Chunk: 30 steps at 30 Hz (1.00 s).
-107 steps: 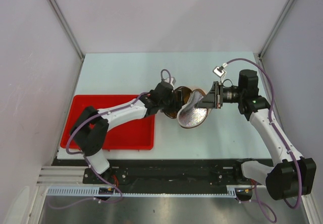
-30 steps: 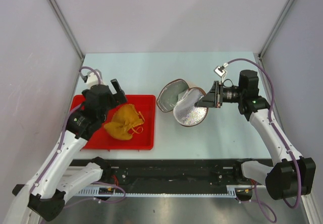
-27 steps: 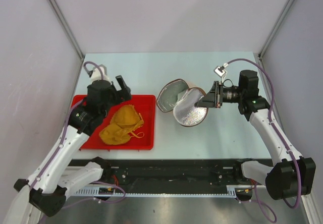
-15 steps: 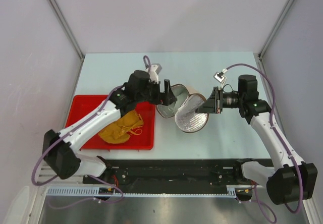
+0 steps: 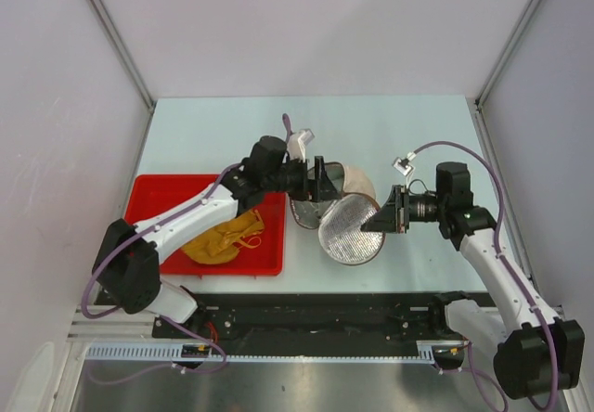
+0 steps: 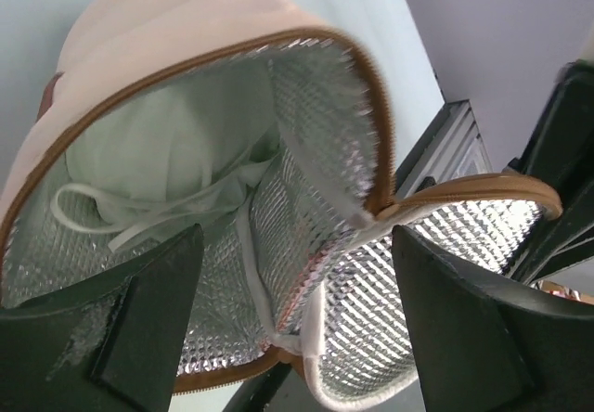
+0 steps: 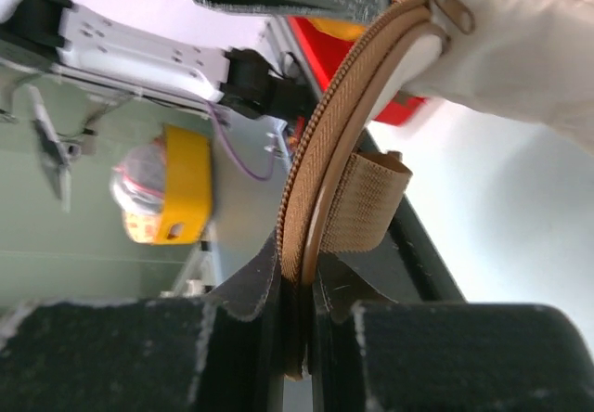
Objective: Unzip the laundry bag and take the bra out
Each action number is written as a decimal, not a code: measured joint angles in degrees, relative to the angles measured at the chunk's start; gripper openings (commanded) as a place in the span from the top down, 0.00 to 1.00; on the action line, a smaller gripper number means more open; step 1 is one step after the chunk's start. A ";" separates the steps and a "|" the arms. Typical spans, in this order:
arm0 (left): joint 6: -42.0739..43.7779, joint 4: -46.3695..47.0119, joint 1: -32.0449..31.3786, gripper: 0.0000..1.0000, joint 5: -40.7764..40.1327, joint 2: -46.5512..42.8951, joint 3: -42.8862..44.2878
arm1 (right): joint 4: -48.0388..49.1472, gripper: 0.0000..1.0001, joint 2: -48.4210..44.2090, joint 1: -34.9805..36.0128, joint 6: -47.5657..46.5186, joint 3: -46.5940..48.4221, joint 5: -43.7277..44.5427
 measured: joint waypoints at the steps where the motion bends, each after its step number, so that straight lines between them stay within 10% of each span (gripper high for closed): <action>1: -0.13 0.24 -0.04 0.14 0.00 -0.02 -0.61 | -0.96 1.00 -0.72 -0.09 -1.55 -0.46 0.57; 12: 0.24 -0.13 -0.37 0.12 -1.22 -2.56 -4.85 | -11.76 1.00 -11.63 -4.55 -14.01 0.07 17.14; 30: 8.74 -3.87 -0.42 0.00 -12.52 -3.19 -1.73 | -14.93 1.00 -6.14 -2.95 -22.88 3.69 12.39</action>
